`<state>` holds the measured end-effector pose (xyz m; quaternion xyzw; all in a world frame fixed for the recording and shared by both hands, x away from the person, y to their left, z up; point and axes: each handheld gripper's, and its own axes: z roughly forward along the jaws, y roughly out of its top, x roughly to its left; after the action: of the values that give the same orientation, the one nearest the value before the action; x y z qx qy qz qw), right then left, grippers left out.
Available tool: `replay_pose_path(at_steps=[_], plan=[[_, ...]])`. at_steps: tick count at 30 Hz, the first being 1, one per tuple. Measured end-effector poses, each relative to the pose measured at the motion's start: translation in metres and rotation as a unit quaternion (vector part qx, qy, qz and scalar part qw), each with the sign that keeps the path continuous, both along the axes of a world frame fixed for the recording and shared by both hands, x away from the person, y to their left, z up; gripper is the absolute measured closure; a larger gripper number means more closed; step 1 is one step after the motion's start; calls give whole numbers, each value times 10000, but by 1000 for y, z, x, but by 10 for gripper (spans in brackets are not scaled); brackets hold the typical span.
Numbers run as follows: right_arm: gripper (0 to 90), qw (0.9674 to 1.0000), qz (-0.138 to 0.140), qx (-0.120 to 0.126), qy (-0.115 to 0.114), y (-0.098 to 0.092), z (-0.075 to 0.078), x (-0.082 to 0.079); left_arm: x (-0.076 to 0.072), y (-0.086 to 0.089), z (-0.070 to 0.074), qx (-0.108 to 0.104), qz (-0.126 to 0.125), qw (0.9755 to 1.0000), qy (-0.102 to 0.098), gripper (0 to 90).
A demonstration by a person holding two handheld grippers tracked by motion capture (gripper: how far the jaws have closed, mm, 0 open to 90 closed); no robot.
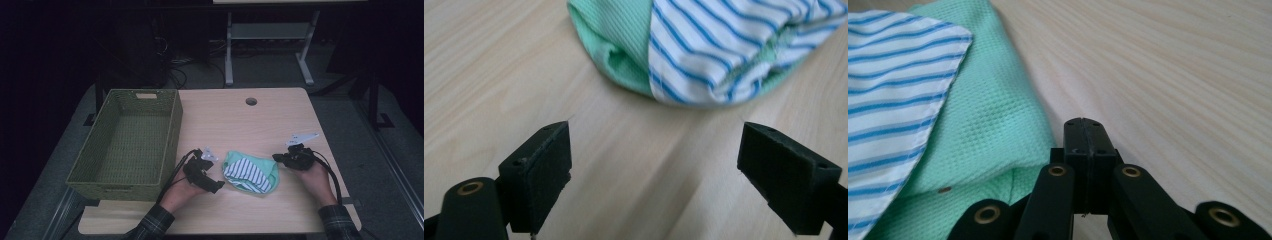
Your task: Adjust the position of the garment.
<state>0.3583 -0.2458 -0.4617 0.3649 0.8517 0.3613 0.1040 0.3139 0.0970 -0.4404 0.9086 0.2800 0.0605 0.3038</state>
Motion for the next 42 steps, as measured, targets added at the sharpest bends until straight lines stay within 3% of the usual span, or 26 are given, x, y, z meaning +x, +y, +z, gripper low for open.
replay_pose_path(at_steps=[8, 13, 35, 39, 42], plan=[[898, 9998, 190, -31, 29, 1, -4, -9, -10, 0, -3, 112, -93, 9999, 25, 132], [898, 9995, 300, -20, 136, 1, -4, -20, -11, -4, -5, 139, -156, 9998, 25, 132], [898, 9959, 887, 140, 119, 15, 0, -76, -9, -2, -3, 147, -165, 9997, -38, 133], [897, 9964, 840, 113, 18, 16, 3, -80, -8, -2, -2, 191, -221, 9996, -35, 133], [889, 9981, 603, 132, -60, 8, 5, -78, -7, -2, -1, 154, -225, 9996, -57, 133]])
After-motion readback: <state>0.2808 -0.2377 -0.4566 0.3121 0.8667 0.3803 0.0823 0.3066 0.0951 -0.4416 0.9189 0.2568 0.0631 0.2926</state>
